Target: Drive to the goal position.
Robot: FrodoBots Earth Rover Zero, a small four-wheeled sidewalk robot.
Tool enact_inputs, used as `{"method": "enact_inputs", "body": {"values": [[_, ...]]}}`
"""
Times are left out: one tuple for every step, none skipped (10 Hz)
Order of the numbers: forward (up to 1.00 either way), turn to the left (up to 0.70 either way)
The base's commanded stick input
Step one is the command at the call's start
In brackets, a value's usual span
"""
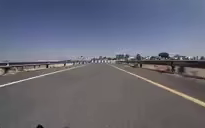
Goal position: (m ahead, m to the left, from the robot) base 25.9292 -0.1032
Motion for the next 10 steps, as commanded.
{"method": "enact_inputs", "body": {"values": [[1.0,0.0],[1.0,0.0],[1.0,0.0],[1.0,0.0],[1.0,0.0],[1.0,0.0],[1.0,0.0],[1.0,0.0],[1.0,0.0],[1.0,0.0]]}}
